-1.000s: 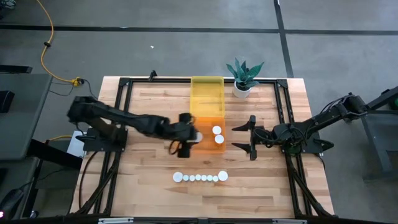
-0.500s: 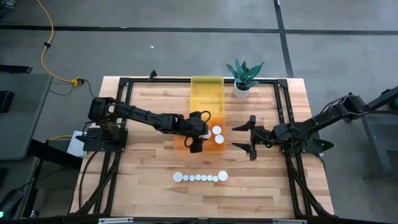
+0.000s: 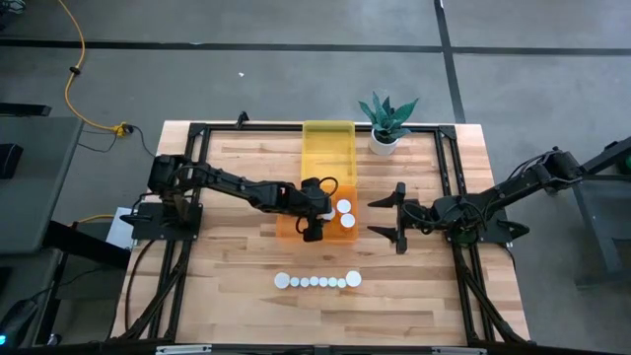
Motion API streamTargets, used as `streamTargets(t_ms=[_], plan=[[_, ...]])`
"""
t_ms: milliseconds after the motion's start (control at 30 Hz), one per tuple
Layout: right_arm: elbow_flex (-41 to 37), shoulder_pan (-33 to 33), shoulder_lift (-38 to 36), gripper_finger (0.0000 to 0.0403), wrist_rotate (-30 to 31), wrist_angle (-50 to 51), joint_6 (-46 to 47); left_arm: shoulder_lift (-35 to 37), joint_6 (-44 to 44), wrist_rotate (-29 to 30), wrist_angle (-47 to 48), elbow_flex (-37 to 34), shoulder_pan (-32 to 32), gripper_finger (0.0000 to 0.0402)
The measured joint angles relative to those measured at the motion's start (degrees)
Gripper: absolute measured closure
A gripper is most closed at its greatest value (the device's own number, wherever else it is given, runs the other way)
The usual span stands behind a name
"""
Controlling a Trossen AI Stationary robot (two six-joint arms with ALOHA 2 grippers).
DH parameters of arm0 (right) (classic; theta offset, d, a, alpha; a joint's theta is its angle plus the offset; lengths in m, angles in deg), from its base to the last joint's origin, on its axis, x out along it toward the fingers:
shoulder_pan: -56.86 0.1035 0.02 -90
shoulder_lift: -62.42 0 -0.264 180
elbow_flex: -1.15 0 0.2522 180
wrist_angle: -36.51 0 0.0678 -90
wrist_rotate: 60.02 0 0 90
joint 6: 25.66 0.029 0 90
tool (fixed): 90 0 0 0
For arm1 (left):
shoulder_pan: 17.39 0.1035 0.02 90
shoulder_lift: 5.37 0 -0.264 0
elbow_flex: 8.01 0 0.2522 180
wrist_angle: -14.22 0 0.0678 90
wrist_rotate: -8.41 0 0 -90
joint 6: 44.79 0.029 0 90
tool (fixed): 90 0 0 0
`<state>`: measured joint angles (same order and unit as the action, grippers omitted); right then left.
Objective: Pick and place medicine bottles into bin by pill shape (circle, oval)
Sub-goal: Put the big orange pill bottle into the orange bin
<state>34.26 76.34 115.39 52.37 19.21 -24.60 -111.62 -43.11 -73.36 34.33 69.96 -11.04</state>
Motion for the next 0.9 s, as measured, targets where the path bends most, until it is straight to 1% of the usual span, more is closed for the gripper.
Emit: streamTargets(t_ms=[600,700,900], plan=[[0.0,0.0,0.0,0.0116,0.0,0.0,0.0,0.0,0.0,0.1,0.7,0.0,0.0,0.0201],[0.0,0.0,0.0,0.0116,0.0,0.0,0.0,0.0,0.0,0.1,0.7,0.0,0.0,0.0186],[0.0,0.0,0.0,0.0116,0.0,0.0,0.0,0.0,0.0,0.1,0.2,0.0,0.1,0.0142]])
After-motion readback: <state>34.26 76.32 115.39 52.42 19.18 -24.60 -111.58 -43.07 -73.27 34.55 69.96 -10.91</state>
